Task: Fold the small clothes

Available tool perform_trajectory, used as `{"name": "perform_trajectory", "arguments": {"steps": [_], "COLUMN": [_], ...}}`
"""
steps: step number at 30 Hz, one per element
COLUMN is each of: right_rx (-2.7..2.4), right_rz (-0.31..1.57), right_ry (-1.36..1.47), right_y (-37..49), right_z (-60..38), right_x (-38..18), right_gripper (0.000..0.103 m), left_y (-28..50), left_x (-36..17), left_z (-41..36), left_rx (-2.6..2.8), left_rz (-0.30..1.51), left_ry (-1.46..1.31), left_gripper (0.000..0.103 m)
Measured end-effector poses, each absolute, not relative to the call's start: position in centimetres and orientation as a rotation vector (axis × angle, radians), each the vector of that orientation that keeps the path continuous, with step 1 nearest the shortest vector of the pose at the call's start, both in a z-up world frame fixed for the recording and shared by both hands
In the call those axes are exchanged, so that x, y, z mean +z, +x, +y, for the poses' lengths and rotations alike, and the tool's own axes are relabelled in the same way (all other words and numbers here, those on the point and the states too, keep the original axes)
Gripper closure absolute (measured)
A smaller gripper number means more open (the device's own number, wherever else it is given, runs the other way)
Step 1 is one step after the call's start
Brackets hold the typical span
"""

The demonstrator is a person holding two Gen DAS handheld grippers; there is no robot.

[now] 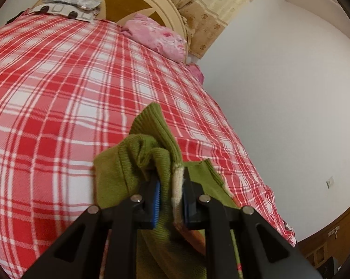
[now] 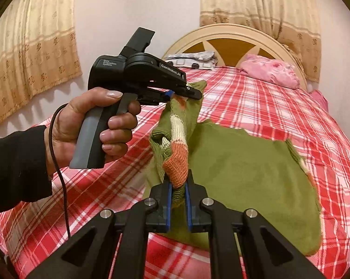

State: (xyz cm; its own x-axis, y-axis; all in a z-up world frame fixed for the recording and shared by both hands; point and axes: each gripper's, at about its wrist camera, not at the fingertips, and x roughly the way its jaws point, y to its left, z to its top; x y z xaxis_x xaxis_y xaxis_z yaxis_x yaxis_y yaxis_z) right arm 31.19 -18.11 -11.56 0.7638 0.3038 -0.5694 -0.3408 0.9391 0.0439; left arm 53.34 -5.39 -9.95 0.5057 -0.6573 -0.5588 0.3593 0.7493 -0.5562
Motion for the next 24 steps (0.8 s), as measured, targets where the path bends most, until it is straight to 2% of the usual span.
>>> {"name": "perform_trajectory", "arguments": {"steps": [8,24], "right_rx": [0.298,0.183], "right_rz": [0.605,0.631], "right_ry": [0.025,0.178], "right_y": [30.6,29.1], "right_z": [-23.2,-32.4], "right_x": [-11.5,-12.7], "right_gripper": [0.095,0.095], "left_y": [53.6,53.3], "left_x": [-9.0,-10.6], "left_z": [-10.6,-21.5], "left_rx": [-0.68,-0.723], "left_rz": [0.839,0.904], "left_ry": [-0.343,-0.179], "left_gripper": [0.087,0.087]}}
